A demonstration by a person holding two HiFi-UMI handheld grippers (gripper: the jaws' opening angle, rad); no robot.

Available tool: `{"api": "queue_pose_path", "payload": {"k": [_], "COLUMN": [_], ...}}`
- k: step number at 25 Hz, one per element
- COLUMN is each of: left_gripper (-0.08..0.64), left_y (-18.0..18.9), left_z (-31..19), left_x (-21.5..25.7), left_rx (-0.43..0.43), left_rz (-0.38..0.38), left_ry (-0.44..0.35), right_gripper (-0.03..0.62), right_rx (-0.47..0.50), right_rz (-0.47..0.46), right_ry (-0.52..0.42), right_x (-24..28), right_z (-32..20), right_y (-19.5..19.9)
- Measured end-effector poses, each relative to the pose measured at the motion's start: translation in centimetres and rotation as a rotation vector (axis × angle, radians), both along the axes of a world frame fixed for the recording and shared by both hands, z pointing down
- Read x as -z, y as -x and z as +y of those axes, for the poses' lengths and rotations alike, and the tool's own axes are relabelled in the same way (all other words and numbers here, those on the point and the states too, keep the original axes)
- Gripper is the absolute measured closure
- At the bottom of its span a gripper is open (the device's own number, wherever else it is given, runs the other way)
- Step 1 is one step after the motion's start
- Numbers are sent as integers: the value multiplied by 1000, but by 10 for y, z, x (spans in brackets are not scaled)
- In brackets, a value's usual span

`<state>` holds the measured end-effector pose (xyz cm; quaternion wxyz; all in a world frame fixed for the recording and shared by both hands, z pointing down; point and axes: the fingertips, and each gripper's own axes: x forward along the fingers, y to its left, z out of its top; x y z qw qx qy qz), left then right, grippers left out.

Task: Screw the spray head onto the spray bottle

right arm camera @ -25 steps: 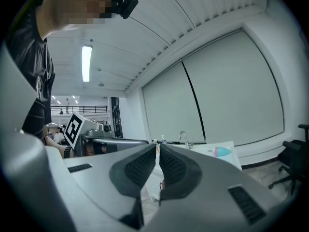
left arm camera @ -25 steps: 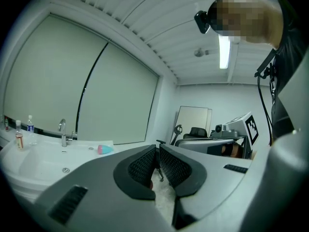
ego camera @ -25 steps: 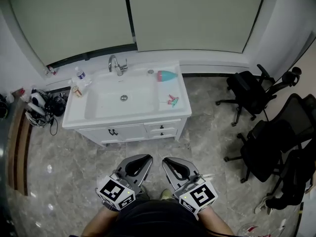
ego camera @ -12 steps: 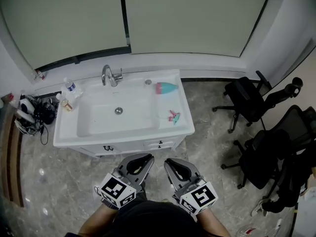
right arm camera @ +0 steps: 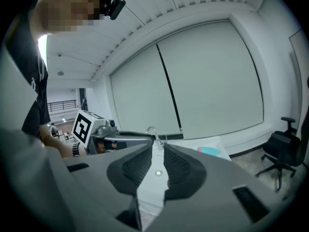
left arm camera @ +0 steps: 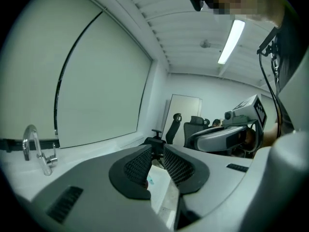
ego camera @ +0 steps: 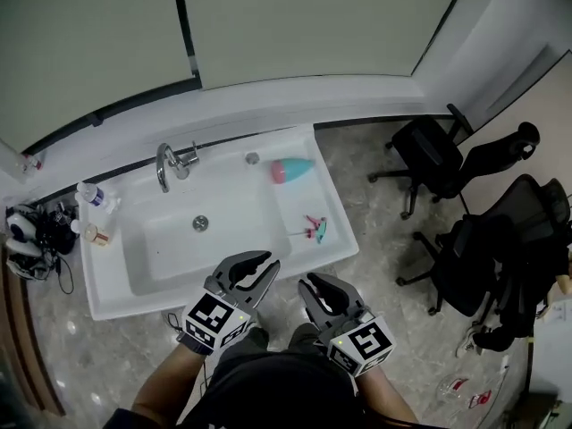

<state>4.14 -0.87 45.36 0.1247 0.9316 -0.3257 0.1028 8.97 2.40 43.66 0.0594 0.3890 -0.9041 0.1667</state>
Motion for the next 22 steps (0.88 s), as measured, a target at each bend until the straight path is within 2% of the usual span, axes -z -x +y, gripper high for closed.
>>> {"api": "queue_pose_path", "payload": {"k": [5, 7, 10, 18, 22], "left_gripper": [508, 504, 471, 380, 320], "left_y": [-14, -23, -37, -61, -62], "left_z": [-74, -104, -146, -260, -305], "left_x": [-33, -48, -77, -166, -219], "left_rx": [-25, -24, -12, -41, -105], "left_rz": [-70, -114, -196, -500, -696], "left_ry": [1, 2, 34, 68, 101], "right_gripper": [544, 543, 508, 490, 489], "right_rx": [-53, -54, -45, -99, -122], "right_rz": [39, 57, 85, 104, 117], "right_ry": [97, 149, 245, 480, 563], "right_x": [-47, -69, -110, -217, -257], "right_z": [-53, -75, -105, -164, -174], "right_y": [-29, -41, -65, -115, -132]}}
